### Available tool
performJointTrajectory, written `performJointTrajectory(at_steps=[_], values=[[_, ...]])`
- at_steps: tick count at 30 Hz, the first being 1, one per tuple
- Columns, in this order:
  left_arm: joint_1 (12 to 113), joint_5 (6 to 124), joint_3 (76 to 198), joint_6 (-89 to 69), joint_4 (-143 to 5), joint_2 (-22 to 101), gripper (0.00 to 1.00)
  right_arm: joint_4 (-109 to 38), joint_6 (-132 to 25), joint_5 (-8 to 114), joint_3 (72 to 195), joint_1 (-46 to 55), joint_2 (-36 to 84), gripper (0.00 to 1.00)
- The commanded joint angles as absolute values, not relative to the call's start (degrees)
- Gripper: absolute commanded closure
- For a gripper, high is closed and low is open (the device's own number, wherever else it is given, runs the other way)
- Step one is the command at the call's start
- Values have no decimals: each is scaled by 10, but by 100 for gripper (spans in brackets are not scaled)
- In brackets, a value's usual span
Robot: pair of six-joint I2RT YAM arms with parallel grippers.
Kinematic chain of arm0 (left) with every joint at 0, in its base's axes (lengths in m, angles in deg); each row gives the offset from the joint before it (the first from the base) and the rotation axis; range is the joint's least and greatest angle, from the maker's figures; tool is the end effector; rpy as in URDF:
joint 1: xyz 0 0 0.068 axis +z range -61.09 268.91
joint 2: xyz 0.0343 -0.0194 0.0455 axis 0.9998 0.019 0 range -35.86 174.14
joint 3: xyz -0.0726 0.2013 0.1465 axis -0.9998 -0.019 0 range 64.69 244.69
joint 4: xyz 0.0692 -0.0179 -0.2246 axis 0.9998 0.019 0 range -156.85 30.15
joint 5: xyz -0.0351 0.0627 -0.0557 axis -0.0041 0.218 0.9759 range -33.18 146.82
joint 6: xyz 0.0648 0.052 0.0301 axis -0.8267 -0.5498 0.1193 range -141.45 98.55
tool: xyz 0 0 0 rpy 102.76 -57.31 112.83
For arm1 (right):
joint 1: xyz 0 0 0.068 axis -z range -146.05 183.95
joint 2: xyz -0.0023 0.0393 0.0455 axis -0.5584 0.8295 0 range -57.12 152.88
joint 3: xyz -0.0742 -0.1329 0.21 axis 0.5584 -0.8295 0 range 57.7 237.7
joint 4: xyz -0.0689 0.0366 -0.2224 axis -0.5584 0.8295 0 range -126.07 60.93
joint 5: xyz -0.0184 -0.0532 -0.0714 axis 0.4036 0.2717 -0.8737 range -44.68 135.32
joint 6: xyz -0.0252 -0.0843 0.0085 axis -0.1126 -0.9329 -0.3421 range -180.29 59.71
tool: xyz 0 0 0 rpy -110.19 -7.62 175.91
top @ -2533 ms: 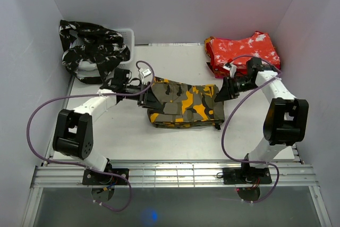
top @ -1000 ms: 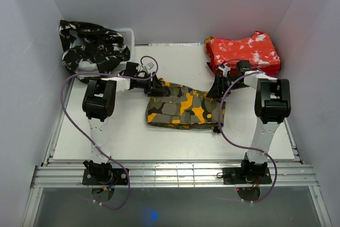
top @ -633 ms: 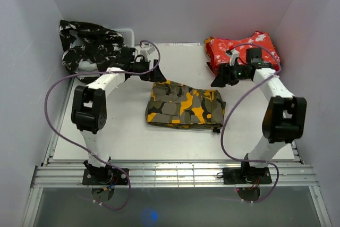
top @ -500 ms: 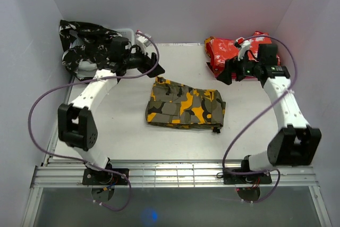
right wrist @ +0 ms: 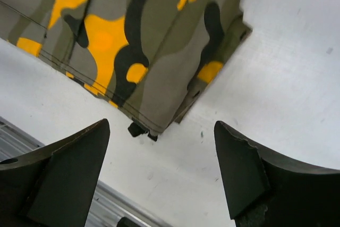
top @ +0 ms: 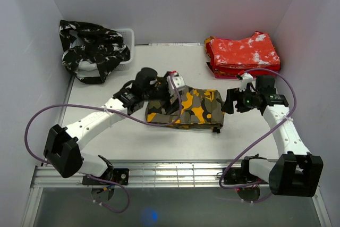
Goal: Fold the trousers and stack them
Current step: Fold the trousers, then neatly place the folded trousers to the corner
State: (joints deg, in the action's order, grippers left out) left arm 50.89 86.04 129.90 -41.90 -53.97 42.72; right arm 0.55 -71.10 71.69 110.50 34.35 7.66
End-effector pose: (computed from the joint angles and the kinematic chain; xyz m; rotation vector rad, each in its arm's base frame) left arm 0.2315 -0.2295 0.3038 1.2670 1.5963 -0.7091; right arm 0.2342 0.0333 0.2450 -0.4194 2.3156 0.4600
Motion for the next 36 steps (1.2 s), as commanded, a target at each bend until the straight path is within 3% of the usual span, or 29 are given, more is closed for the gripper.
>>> performJointTrajectory(at_steps=[1,9,25,29,30,33,36], values=[[448,764,1266,-469,-533,417,2,5,-651,706,1069,357,77,16],[417,740,1258,-465,-569,476,2,-36,-570,746,1025,390,173,31],[388,781,1257,-460,-664,564,2,-206,-515,828,936,392,258,37],[366,772,1246,-501,-704,577,2,-215,-513,851,943,392,283,53],[364,774,1245,-505,-706,581,2,-206,-514,857,948,392,286,65],[358,779,1241,-510,-717,586,2,-193,-512,874,968,392,260,87],[346,781,1235,-512,-731,591,2,-175,-497,882,989,392,227,92]])
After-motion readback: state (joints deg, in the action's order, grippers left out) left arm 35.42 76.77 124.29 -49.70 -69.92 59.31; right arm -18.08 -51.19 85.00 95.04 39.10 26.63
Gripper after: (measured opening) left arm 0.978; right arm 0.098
